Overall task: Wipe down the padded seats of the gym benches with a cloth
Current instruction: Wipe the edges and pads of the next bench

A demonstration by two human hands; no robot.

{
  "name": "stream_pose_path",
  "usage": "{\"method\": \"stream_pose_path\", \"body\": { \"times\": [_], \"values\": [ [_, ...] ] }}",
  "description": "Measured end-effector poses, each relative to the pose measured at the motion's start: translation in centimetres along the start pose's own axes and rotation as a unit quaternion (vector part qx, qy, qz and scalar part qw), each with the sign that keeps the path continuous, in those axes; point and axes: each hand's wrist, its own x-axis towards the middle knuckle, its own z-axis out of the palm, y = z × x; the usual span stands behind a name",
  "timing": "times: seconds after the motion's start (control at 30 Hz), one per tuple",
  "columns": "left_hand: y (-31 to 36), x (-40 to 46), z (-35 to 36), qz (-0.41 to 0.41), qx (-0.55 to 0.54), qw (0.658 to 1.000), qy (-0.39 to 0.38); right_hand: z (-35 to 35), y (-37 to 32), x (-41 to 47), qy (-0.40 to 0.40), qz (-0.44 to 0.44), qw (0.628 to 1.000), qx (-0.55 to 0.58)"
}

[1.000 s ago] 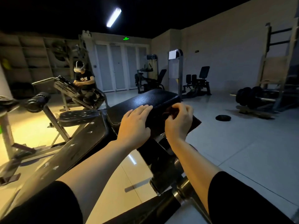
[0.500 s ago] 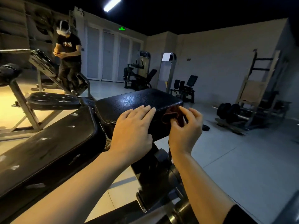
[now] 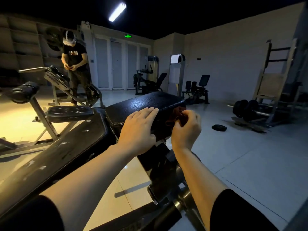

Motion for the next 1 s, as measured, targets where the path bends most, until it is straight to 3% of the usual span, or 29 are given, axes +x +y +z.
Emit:
{"method": "stream_pose_path", "body": {
  "times": [0.13,0.3,0.4,0.53,0.67,0.83,1.0],
  "values": [
    [0.1,-0.2,0.0,-0.002,0.005,1.000,0.004,0.1,0.6,-0.4,-0.033,-0.070,0.997,-0.005],
    [0.3,-0.4,0.0,-0.016,0.004,1.000,0.003,0.3,0.5,-0.3,-0.009,-0.043,0.999,-0.007],
    [0.2,-0.4,0.3,-0.018,0.008,1.000,0.011,0.3,0.1,-0.8,-0.051,-0.036,0.997,-0.047],
    [0.2,-0.5,0.6,-0.022,0.015,0.999,0.017,0.2,-0.2,-1.9,-0.118,-0.109,0.986,-0.034],
    [0.2,-0.7,0.7,-0.017,0.028,0.999,0.022,0.4,-0.1,-1.3,-0.052,-0.065,0.996,0.007],
    [0.2,-0.8,0.9,0.002,0.041,0.999,0.034,0.9,-0.6,-2.9,-0.153,-0.183,0.971,-0.031],
    [-0.7,-3.2,0.5,0.001,0.096,0.988,0.118,0.7,-0.2,-1.9,-0.096,-0.085,0.991,-0.022]
  ]
}}
